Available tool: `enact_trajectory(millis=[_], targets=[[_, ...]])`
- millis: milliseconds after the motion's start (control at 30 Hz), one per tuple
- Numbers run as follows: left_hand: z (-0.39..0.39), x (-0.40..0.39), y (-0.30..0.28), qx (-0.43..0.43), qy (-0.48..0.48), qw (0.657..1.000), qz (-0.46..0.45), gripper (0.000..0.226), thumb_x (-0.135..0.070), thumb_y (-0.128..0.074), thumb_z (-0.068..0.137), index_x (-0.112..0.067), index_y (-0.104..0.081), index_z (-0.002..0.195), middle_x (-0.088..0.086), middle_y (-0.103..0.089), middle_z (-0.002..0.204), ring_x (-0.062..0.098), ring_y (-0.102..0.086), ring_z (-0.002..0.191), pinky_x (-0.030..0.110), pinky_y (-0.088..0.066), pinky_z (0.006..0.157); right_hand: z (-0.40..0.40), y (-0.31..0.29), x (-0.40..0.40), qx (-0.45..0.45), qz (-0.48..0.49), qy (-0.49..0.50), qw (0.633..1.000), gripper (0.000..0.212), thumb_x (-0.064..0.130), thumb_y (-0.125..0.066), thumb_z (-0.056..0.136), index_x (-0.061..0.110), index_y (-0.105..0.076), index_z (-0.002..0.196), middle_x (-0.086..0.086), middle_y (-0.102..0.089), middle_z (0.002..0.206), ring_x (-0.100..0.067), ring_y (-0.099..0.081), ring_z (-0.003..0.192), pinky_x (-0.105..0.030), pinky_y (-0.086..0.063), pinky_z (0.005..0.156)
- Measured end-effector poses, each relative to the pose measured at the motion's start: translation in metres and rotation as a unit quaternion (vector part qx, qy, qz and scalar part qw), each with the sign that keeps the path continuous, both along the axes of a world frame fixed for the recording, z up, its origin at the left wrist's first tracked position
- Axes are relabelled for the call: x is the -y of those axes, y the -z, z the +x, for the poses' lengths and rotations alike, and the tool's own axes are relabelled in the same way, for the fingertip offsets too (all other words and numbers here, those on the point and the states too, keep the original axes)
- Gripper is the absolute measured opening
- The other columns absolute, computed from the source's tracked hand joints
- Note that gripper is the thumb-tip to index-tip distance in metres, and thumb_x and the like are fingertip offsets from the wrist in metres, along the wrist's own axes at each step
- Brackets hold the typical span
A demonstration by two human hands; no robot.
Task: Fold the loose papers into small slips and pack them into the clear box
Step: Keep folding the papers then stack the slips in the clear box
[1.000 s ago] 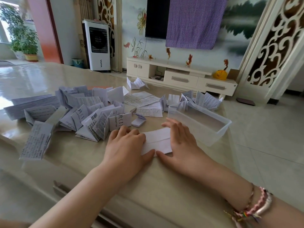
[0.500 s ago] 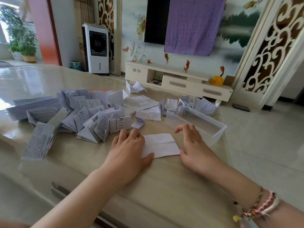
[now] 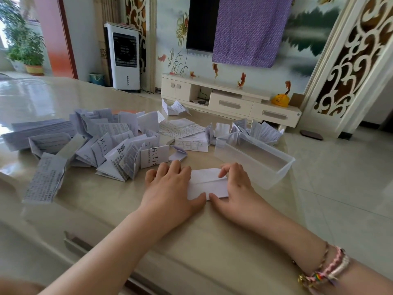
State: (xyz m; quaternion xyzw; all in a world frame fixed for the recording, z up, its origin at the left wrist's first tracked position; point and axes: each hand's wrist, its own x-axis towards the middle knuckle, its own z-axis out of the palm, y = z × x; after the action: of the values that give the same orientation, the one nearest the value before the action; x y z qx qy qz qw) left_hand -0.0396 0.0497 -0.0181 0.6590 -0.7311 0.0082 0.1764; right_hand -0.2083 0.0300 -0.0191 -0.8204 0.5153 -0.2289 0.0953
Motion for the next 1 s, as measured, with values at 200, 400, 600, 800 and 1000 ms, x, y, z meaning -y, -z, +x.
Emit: enact_trajectory(millis=[200, 400, 600, 800, 1000], targets=[[-0.003, 0.002, 0.003, 0.001, -0.008, 1.000, 0.011, 0.054, -0.077, -0.039, 0.077, -0.027, -0.033, 0.096, -0.006, -0.029, 0.102, 0.022, -0.032, 0.113, 0.038, -0.023, 0.096, -0.002, 0.002, 0.000, 0.022, 0.034, 0.023, 0.999, 0.036, 0.023, -0.057, 0.087, 0.023, -0.024, 0.103, 0.004, -0.029, 0.115, -0.011, -0.031, 0.118, -0.020, -0.026, 0.097], [-0.006, 0.003, 0.005, 0.004, -0.019, 1.000, 0.010, 0.054, -0.077, -0.040, 0.077, -0.027, -0.031, 0.095, -0.005, -0.025, 0.101, 0.022, -0.031, 0.114, 0.038, -0.021, 0.094, -0.014, 0.001, 0.002, 0.031, 0.059, 0.048, 0.997, 0.031, 0.008, -0.047, 0.086, 0.022, -0.025, 0.104, 0.005, -0.027, 0.111, -0.011, -0.034, 0.109, -0.019, -0.027, 0.085], [-0.007, 0.003, 0.004, 0.004, -0.016, 1.000, 0.010, 0.053, -0.077, -0.039, 0.079, -0.027, -0.029, 0.096, -0.005, -0.024, 0.102, 0.023, -0.031, 0.115, 0.038, -0.021, 0.092, -0.020, 0.003, 0.001, 0.036, 0.040, 0.051, 0.997, 0.034, -0.001, -0.040, 0.085, 0.023, -0.025, 0.103, 0.005, -0.027, 0.109, -0.011, -0.040, 0.092, -0.019, -0.030, 0.070], [0.012, 0.006, -0.002, -0.002, 0.021, 0.999, 0.034, 0.040, -0.066, -0.045, 0.086, -0.032, -0.040, 0.106, -0.008, -0.037, 0.118, 0.020, -0.034, 0.116, 0.036, -0.022, 0.090, -0.024, -0.016, 0.003, -0.003, 0.003, -0.108, 0.994, 0.032, 0.031, -0.063, 0.089, 0.031, -0.047, 0.117, 0.017, -0.051, 0.121, 0.002, -0.047, 0.114, -0.021, -0.040, 0.094], [0.021, 0.002, -0.003, -0.014, 0.047, 0.997, 0.051, 0.047, -0.067, -0.045, 0.085, -0.043, -0.034, 0.125, -0.013, -0.034, 0.128, 0.020, -0.032, 0.121, 0.038, -0.021, 0.095, -0.029, -0.021, 0.017, -0.164, -0.068, -0.197, 0.964, 0.035, 0.036, -0.049, 0.095, 0.022, -0.057, 0.127, 0.008, -0.062, 0.123, -0.010, -0.058, 0.110, -0.033, -0.050, 0.088]])
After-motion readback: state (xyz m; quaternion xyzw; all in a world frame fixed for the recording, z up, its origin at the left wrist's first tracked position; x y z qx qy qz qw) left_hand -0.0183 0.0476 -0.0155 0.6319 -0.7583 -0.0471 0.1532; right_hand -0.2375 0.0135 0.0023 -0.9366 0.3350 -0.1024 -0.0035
